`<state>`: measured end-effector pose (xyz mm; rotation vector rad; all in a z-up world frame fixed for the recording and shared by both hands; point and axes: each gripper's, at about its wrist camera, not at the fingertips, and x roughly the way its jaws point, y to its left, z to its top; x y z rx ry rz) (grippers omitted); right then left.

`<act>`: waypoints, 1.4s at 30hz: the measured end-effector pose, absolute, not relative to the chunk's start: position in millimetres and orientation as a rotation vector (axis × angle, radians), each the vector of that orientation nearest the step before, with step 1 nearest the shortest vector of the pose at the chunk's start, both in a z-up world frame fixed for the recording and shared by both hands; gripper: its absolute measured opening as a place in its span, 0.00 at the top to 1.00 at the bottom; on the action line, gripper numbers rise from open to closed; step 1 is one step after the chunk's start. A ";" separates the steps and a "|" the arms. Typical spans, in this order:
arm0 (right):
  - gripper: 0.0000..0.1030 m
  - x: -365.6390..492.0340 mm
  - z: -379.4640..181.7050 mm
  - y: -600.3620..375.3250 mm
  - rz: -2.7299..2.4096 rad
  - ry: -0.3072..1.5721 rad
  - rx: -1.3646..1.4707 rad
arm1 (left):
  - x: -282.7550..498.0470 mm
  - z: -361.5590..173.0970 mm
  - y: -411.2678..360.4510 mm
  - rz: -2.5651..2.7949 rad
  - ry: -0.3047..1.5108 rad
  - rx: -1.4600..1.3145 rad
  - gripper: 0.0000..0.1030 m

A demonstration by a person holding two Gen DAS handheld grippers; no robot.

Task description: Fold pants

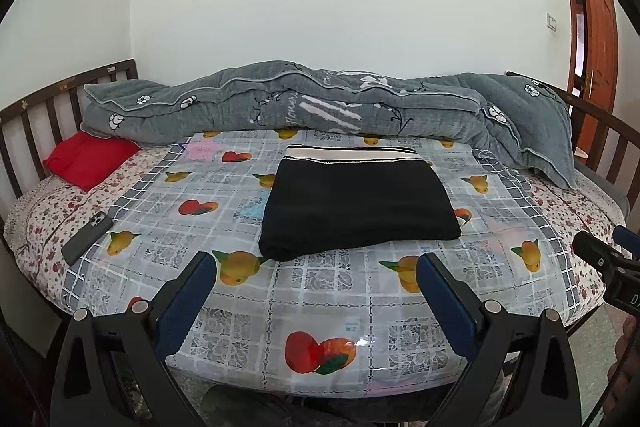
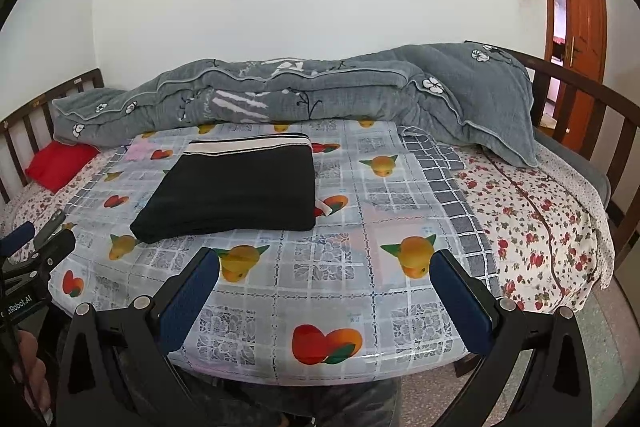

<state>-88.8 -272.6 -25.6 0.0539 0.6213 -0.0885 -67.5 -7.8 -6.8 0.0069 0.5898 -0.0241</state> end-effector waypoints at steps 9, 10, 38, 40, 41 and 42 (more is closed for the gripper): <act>0.00 -93.8 -23.3 -272.3 -0.086 0.612 0.061 | -67.6 -5.8 -8.3 -0.024 0.589 0.011 0.02; 0.00 -94.3 -23.0 -272.1 -0.086 0.611 0.060 | -67.6 -5.8 -7.9 -0.025 0.589 0.010 0.02; 0.00 -103.7 -10.4 -263.8 -0.073 0.582 0.051 | -72.5 -1.3 -5.6 -0.012 0.573 0.002 0.02; 0.00 -104.9 -9.0 -263.1 -0.072 0.579 0.050 | -73.4 -0.1 -5.0 -0.012 0.569 -0.005 0.02; 0.00 -104.9 -7.7 -262.9 -0.072 0.577 0.048 | -73.5 0.4 -5.0 -0.012 0.567 -0.006 0.02; 0.00 -105.2 -7.3 -262.5 -0.072 0.575 0.047 | -73.9 0.5 -5.3 -0.012 0.564 -0.003 0.02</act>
